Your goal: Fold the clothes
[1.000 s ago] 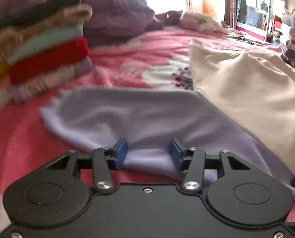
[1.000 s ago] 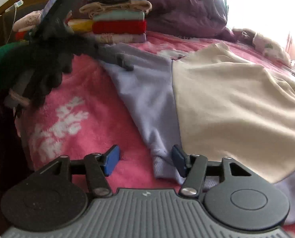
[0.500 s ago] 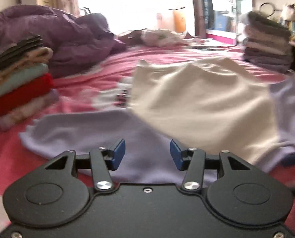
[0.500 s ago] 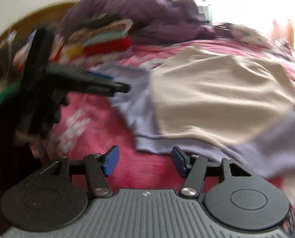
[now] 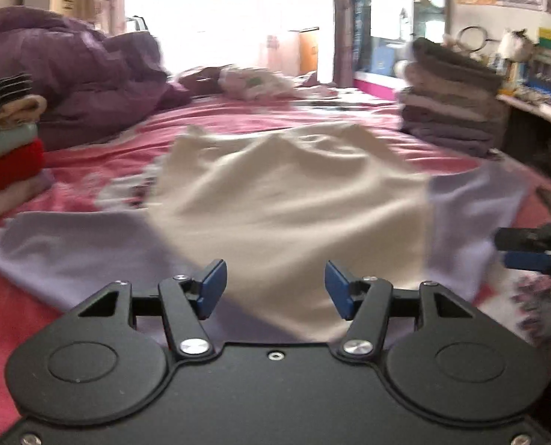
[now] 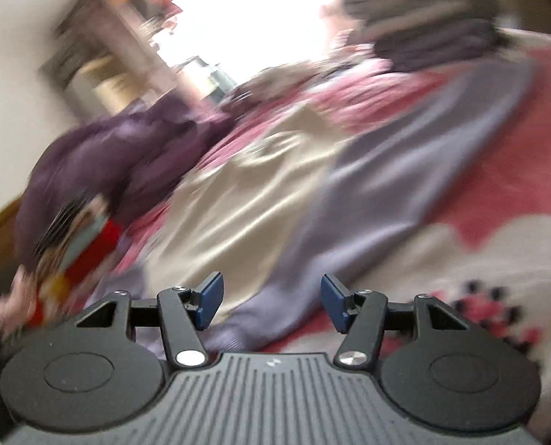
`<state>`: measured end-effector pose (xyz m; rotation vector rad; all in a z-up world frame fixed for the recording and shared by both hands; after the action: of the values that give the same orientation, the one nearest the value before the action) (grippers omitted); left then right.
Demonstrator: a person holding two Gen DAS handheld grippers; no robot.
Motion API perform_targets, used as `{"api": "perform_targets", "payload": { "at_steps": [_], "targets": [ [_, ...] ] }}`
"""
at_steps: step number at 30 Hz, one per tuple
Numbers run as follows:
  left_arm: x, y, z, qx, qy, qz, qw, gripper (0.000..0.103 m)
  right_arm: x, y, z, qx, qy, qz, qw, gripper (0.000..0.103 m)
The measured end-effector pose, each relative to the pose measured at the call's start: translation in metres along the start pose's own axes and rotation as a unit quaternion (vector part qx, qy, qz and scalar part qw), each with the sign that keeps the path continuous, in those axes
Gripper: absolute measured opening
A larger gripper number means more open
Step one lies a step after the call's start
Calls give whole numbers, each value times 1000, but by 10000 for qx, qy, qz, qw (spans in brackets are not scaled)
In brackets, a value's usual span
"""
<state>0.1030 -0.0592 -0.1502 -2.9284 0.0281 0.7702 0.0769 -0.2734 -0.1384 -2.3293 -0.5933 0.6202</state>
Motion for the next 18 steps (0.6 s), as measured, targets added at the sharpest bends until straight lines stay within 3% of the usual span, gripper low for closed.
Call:
{"api": "perform_targets", "payload": {
  "at_steps": [3, 8, 10, 16, 18],
  "targets": [
    [0, 37, 2, 195, -17, 217, 9996, 58, -11, 30, -12, 449, 342, 253, 9981, 59],
    [16, 91, 43, 942, -592, 552, 9923, 55, -20, 53, -13, 902, 542, 264, 9941, 59],
    [7, 93, 42, 1108, -331, 425, 9924, 55, -20, 55, -14, 956, 564, 222, 9936, 59],
    [-5, 89, 20, 869, 184, 266, 9957, 55, -26, 64, -19, 1249, 743, 90, 9893, 59],
    [6, 101, 41, 1095, -356, 496, 9921, 55, -27, 68, -23, 1366, 829, 45, 9871, 59]
  ]
}}
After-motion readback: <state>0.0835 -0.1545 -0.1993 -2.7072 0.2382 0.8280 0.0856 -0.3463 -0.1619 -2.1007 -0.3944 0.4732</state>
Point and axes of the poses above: each gripper's, at about its wrist camera, not at the fingertips, and x roughly the way its jaws point, y to its right, z to its underside, the point moved 9 cm from there along x, roughly the way its jaws point, and after that the axes turned 13 degrees about -z, right-handed, at the moved point
